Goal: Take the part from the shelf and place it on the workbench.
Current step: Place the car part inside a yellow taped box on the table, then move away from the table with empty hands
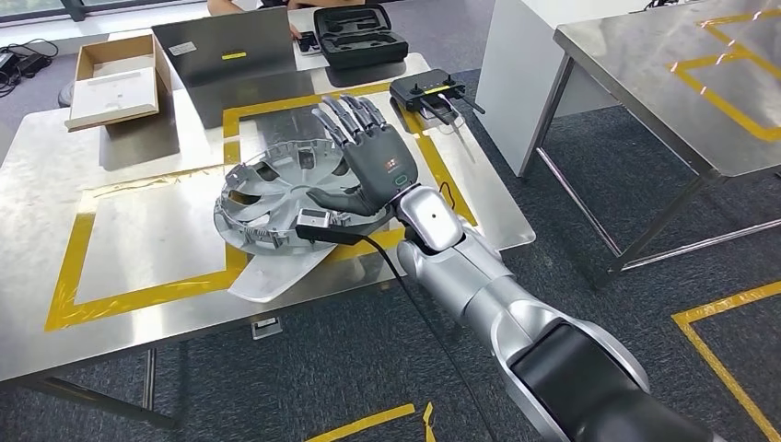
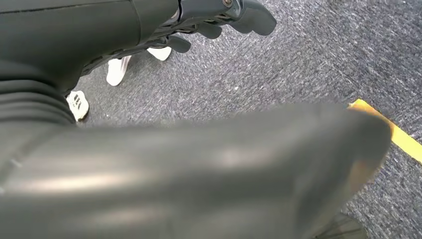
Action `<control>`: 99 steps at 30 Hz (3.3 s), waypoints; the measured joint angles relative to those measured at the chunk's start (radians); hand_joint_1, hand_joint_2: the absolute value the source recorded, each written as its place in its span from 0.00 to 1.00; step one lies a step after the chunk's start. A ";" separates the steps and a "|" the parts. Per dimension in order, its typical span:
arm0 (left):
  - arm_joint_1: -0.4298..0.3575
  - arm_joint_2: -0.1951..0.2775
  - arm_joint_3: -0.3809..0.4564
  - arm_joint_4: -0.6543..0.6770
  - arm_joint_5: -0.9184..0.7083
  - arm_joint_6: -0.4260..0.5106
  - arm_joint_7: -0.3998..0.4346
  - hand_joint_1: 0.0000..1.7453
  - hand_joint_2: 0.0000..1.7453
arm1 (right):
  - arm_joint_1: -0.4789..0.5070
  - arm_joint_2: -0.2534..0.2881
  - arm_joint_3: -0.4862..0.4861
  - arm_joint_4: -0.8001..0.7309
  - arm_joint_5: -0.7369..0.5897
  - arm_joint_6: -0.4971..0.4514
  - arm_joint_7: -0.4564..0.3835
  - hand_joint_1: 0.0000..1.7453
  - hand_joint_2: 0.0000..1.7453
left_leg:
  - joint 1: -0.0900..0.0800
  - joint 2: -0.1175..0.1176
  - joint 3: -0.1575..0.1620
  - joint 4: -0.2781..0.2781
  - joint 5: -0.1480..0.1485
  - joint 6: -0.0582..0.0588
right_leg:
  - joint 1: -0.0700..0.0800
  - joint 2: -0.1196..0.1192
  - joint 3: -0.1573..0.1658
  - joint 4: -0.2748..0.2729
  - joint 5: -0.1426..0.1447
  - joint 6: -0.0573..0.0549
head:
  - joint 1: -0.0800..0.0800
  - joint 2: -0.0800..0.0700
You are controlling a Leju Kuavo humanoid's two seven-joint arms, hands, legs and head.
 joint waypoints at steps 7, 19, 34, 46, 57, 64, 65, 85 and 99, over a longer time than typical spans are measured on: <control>0.002 0.002 -0.001 0.000 0.003 0.000 -0.001 0.00 0.00 | -0.001 0.000 -0.007 -0.010 0.017 0.000 0.003 0.00 0.00 | -0.002 0.000 0.000 0.001 0.000 0.001 | -0.001 0.000 0.001 0.000 0.000 0.001 | 0.000 0.000; 0.015 0.003 -0.001 0.000 0.019 0.003 -0.001 0.00 0.00 | -0.006 0.000 -0.007 -0.013 0.023 0.001 0.002 0.00 0.00 | -0.008 0.000 0.002 0.004 -0.005 0.018 | -0.008 0.000 0.004 -0.002 -0.001 0.017 | 0.000 0.000; 0.016 0.001 0.000 0.000 0.052 0.010 -0.015 0.00 0.00 | -0.019 0.003 -0.009 -0.019 0.017 0.007 -0.012 0.00 0.00 | 0.023 0.002 0.007 0.010 -0.007 -0.027 | -0.033 0.004 -0.005 0.023 -0.003 0.035 | 0.006 0.000; 0.001 0.008 0.000 0.000 0.083 0.009 -0.023 0.00 0.00 | -0.040 0.024 -0.011 -0.020 0.005 0.030 -0.022 0.00 0.00 | 0.008 0.003 0.057 0.066 -0.092 -0.018 | -0.017 0.000 -0.063 0.015 0.056 -0.002 | 0.000 0.000; 0.001 0.008 0.003 -0.001 0.088 0.010 -0.021 0.00 0.00 | -0.051 0.028 -0.017 -0.019 0.000 0.035 -0.035 0.00 1.00 | 0.007 0.010 -0.022 0.016 0.011 0.032 | -0.023 -0.001 -0.150 0.302 -0.126 0.054 | 0.006 0.000; 0.001 0.007 0.003 -0.001 0.088 0.010 -0.022 0.00 0.00 | -0.059 0.034 -0.018 -0.019 0.001 0.036 -0.033 0.00 1.00 | 0.006 0.010 -0.071 0.013 0.071 0.002 | -0.008 0.000 0.083 0.009 -0.079 0.020 | 0.008 0.000; 0.001 0.006 0.003 -0.001 0.088 0.010 -0.022 0.00 0.00 | -0.061 0.035 -0.019 -0.019 0.001 0.036 -0.032 0.00 1.00 | 0.007 0.010 -0.072 0.009 0.079 -0.005 | -0.009 0.000 0.079 0.007 -0.069 0.012 | 0.010 0.000; 0.004 0.010 0.003 -0.001 0.085 0.010 -0.016 0.00 0.00 | -0.058 0.038 -0.025 -0.019 0.005 0.033 -0.025 0.00 1.00 | 0.008 0.009 0.005 0.024 -0.016 0.032 | -0.028 -0.004 -0.132 0.165 -0.066 0.053 | 0.005 0.000; 0.018 -0.001 0.004 0.001 0.090 0.009 -0.009 0.00 0.00 | -0.090 0.038 -0.025 -0.015 0.082 0.089 0.049 0.00 1.00 | 0.003 0.008 -0.121 0.071 0.019 -0.010 | -0.006 -0.014 0.065 -0.027 -0.023 -0.021 | 0.017 0.000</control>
